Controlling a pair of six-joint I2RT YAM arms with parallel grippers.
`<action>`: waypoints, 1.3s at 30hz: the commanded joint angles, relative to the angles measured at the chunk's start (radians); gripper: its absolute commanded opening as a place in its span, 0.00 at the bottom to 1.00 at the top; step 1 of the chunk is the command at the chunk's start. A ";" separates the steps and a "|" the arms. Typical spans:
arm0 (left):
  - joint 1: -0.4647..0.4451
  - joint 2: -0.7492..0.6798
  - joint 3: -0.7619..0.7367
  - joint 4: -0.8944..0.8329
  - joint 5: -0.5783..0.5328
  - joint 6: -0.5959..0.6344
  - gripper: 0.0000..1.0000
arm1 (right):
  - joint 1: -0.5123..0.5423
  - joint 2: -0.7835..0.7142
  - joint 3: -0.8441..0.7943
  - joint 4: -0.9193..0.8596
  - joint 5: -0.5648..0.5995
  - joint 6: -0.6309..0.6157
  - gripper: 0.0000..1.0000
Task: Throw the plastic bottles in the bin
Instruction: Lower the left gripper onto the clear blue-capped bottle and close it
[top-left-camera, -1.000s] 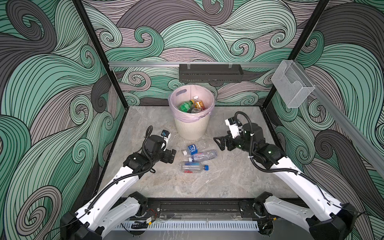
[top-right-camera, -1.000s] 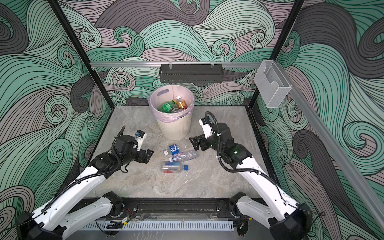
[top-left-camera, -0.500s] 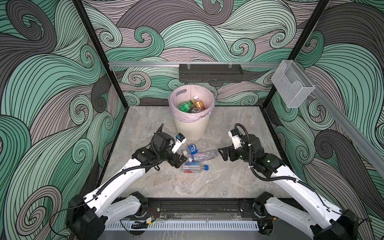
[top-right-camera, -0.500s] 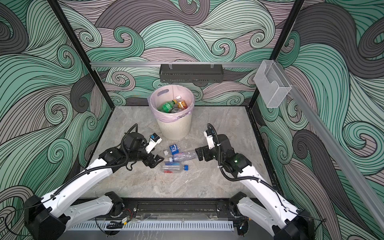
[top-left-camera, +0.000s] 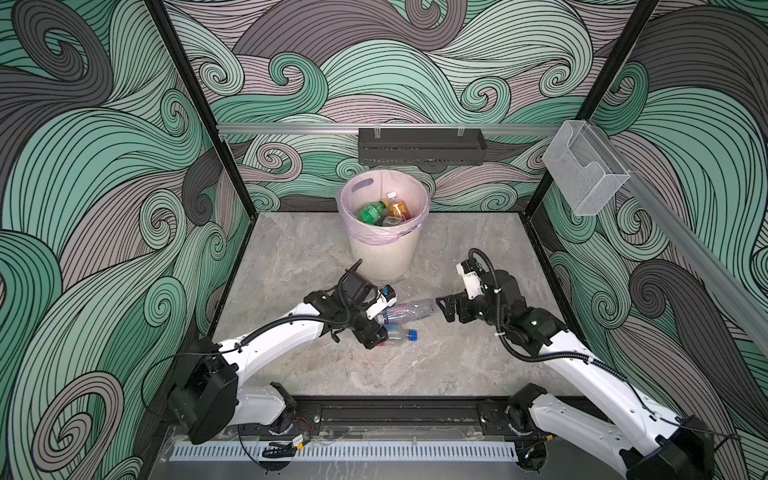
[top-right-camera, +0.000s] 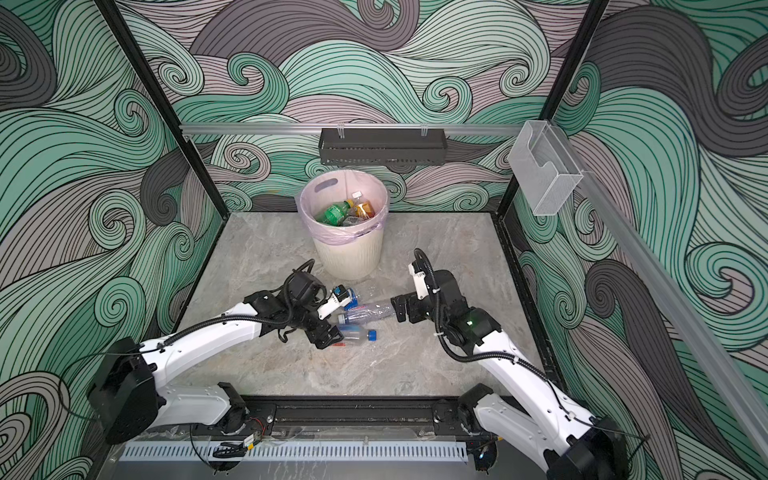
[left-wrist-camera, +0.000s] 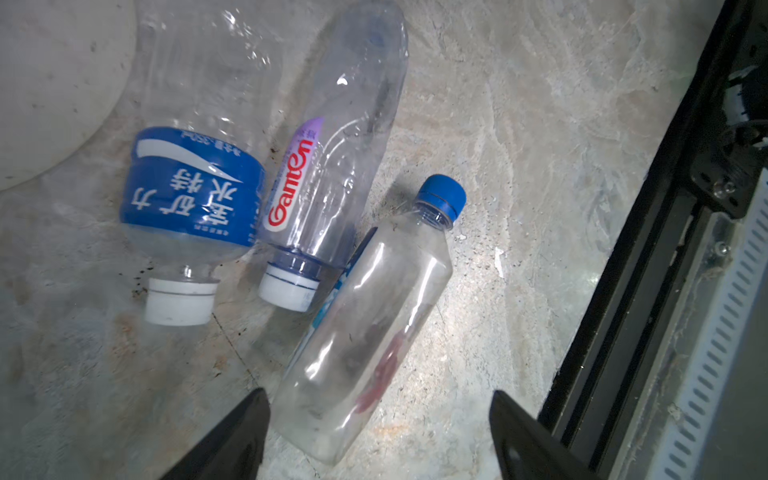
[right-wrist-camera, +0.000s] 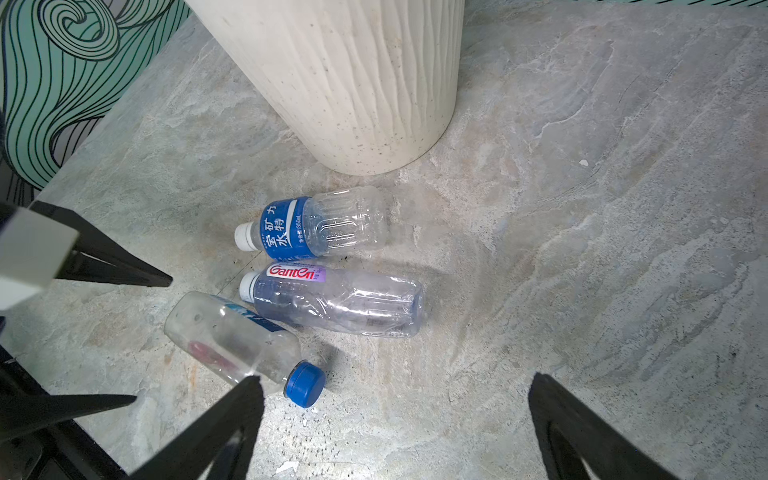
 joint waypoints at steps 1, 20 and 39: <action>-0.007 0.056 0.079 -0.028 -0.007 0.002 0.84 | -0.007 -0.016 -0.014 0.008 0.021 0.010 1.00; -0.085 0.254 0.111 -0.036 0.016 0.010 0.76 | -0.022 -0.015 -0.029 0.013 0.026 0.017 1.00; -0.126 0.284 0.062 0.025 -0.121 -0.078 0.59 | -0.023 -0.001 -0.020 0.010 0.027 0.027 1.00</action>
